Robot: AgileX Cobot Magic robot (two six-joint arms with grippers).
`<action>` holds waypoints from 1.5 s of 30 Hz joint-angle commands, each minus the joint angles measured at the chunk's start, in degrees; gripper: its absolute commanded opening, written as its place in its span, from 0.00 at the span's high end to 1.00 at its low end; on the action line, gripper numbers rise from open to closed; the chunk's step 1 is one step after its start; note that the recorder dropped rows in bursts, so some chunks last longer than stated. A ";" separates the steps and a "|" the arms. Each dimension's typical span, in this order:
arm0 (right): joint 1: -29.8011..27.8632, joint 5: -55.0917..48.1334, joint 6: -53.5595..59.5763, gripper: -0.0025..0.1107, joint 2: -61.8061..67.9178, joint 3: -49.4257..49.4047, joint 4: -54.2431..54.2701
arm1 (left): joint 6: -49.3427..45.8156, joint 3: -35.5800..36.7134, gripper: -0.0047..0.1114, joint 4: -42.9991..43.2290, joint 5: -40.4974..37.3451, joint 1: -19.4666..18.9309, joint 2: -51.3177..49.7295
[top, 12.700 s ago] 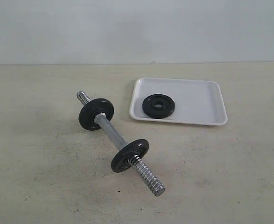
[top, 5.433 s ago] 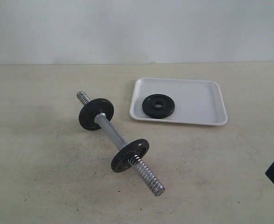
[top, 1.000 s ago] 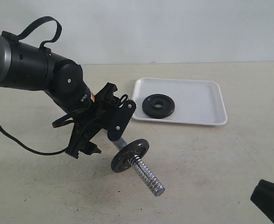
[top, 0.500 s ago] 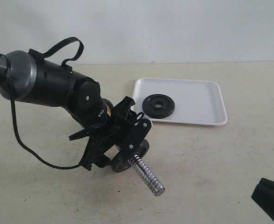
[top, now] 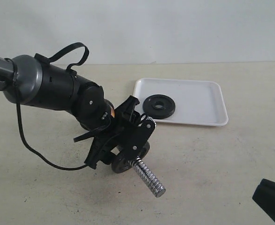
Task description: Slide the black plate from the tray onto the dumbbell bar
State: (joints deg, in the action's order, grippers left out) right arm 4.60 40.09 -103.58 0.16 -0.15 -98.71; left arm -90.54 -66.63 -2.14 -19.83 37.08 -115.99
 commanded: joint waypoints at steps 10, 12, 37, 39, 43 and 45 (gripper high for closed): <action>-0.07 -0.54 0.29 0.96 -0.16 0.15 0.31 | 1.17 0.28 0.75 0.11 -2.83 0.16 -1.39; -0.07 -0.54 0.29 0.96 -0.16 0.15 0.31 | 1.17 0.28 0.81 0.11 -2.83 0.16 -1.39; -0.07 -0.42 0.14 0.96 -0.16 0.15 0.10 | 41.66 0.28 0.92 -0.39 -0.03 0.16 5.10; -0.07 -0.42 0.14 0.96 -0.16 0.15 0.10 | 41.66 0.28 0.92 -0.39 -0.71 0.05 6.23; -0.07 -0.42 -0.01 0.96 -0.16 0.15 0.10 | 44.19 0.28 0.92 -0.39 -2.76 -0.28 7.80; -0.07 -0.42 -0.01 0.96 -0.16 0.15 0.10 | 47.12 0.28 0.92 -0.39 -3.12 -0.54 8.51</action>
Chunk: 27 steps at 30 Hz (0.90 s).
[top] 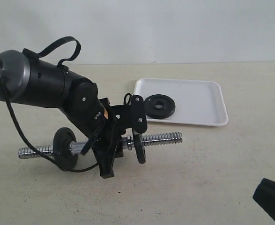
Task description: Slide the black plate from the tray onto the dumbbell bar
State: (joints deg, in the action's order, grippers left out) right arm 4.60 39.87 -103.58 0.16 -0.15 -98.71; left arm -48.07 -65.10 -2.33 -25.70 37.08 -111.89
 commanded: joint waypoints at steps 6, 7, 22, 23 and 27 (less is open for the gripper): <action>-0.07 -0.20 -0.01 0.96 -0.16 0.15 0.10 | 8.82 -1.26 0.92 -0.21 1.36 -1.85 5.82; -0.07 -0.20 -0.01 0.96 -0.16 0.15 0.10 | 9.39 -1.26 0.92 -0.21 1.23 -1.96 5.95; -0.07 -10.45 0.03 0.96 -0.16 0.15 4.92 | 12.77 -1.26 0.92 -1.41 -1.58 -5.94 6.03; -0.07 -11.98 0.14 0.96 -0.16 0.15 5.32 | 12.77 -1.26 0.92 -1.64 -1.58 -6.18 6.03; -0.07 -16.17 2.42 0.96 -0.16 0.15 7.41 | 14.21 -1.26 0.92 -1.68 -1.07 -6.54 6.03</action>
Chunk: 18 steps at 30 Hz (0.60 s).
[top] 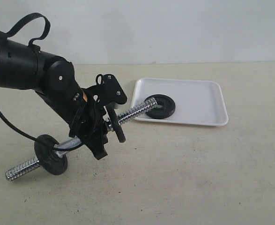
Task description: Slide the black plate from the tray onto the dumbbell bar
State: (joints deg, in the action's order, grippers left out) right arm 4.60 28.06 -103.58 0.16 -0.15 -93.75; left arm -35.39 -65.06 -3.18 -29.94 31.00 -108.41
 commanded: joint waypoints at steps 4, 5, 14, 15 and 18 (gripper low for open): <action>-0.07 -6.96 9.33 0.96 -0.16 0.15 7.45 | 1.54 -1.30 0.92 -1.09 4.09 -0.46 2.55; -0.07 -8.01 11.77 0.96 -0.16 0.54 9.22 | 1.64 -1.30 0.92 -1.33 4.35 -0.46 2.55; -0.07 -10.38 31.03 0.96 8.92 10.10 24.37 | 2.58 -1.30 0.92 -5.38 7.73 -0.52 2.55; -0.07 -10.15 33.23 0.96 11.03 11.96 26.34 | 2.58 -1.30 0.92 -5.48 8.10 -0.52 2.55; -0.07 -8.59 40.00 0.96 18.28 17.74 30.92 | 3.26 -1.30 0.92 -5.60 9.38 -0.75 2.55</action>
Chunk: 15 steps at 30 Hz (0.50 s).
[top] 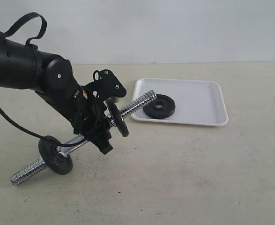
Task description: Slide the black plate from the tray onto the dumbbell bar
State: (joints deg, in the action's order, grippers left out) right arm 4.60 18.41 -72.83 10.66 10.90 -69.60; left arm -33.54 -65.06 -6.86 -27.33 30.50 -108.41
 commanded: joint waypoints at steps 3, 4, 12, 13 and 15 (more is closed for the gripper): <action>-0.07 3.94 14.65 0.96 15.36 12.78 9.73 | 1.87 -1.30 0.92 -1.92 7.43 -0.65 2.55; -0.07 4.60 15.86 0.96 18.24 14.91 10.06 | 2.53 -1.30 0.92 -1.92 7.64 -1.03 2.55; -0.07 7.87 22.57 0.96 42.14 28.10 9.80 | 6.12 -1.30 0.92 -1.92 6.69 -6.11 2.72; -0.07 9.05 25.51 0.96 45.12 29.56 9.80 | 6.12 -1.30 0.92 -1.92 6.45 -6.53 2.78; -0.07 10.90 32.20 0.96 49.99 32.37 9.80 | 6.12 -1.30 0.92 -1.92 6.45 -7.01 3.02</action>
State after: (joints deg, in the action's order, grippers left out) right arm 4.60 26.57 -48.40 54.16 39.95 -59.72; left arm -27.67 -65.06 -8.39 -25.17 24.32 -108.41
